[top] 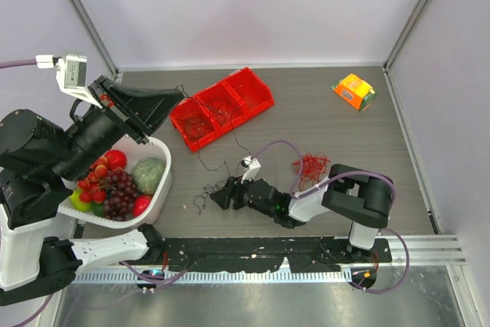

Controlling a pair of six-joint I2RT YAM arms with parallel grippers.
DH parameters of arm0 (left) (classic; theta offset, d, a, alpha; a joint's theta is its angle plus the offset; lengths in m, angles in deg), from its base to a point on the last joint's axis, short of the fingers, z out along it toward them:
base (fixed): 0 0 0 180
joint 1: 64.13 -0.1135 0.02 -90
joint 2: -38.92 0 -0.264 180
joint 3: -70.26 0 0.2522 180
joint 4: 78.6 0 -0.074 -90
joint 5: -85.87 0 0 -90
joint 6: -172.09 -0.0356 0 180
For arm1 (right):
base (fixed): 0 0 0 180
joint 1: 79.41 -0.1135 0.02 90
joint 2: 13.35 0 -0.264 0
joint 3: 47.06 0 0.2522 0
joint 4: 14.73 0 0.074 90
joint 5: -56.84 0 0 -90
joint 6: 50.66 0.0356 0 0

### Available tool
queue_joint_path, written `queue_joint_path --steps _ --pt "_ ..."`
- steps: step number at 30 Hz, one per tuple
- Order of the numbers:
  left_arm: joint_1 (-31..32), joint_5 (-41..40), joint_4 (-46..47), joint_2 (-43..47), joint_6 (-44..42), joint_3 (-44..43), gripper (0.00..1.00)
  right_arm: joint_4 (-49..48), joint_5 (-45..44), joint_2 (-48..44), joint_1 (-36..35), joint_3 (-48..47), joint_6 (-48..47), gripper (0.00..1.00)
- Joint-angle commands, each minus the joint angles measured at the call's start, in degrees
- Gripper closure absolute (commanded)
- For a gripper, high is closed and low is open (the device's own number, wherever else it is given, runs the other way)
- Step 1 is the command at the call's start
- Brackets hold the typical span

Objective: Untangle the cables

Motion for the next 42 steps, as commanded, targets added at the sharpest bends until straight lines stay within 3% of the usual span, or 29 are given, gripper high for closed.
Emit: queue_joint_path --steps 1,6,9,14,20,25,32,36,42 --pt "0.0 1.2 3.5 0.4 0.7 -0.3 1.0 -2.5 -7.4 2.2 -0.5 -5.1 1.9 0.42" --pt "0.0 1.2 3.8 1.2 1.5 -0.1 1.0 -4.4 -12.7 4.7 -0.4 -7.8 2.3 0.58" --pt "0.0 0.6 3.5 2.3 1.7 0.3 1.0 -2.4 -16.1 5.4 -0.4 -10.1 2.3 0.8" --pt "0.0 -2.0 2.3 4.5 1.4 0.9 1.0 1.1 -21.7 4.6 0.0 -10.6 2.3 0.98" --pt "0.0 -4.2 0.2 5.8 0.0 -0.3 1.0 11.4 -28.6 0.2 0.3 -8.8 2.7 0.99" --pt "0.0 -8.8 -2.7 6.6 -2.8 -1.6 1.0 28.2 -38.3 -7.7 3.5 -4.1 7.5 0.99" --pt "0.0 -26.3 -9.2 10.0 -12.1 -5.2 1.0 48.3 -44.2 -28.0 11.2 3.7 3.0 0.99" --pt "0.0 -33.2 -10.7 11.2 -15.6 -6.7 1.0 58.8 -42.7 -41.3 19.0 5.8 -0.2 0.99" --pt "0.0 -35.6 -11.3 11.6 -17.0 -6.8 1.0 68.4 -36.8 -50.9 36.4 5.7 -1.5 0.99"
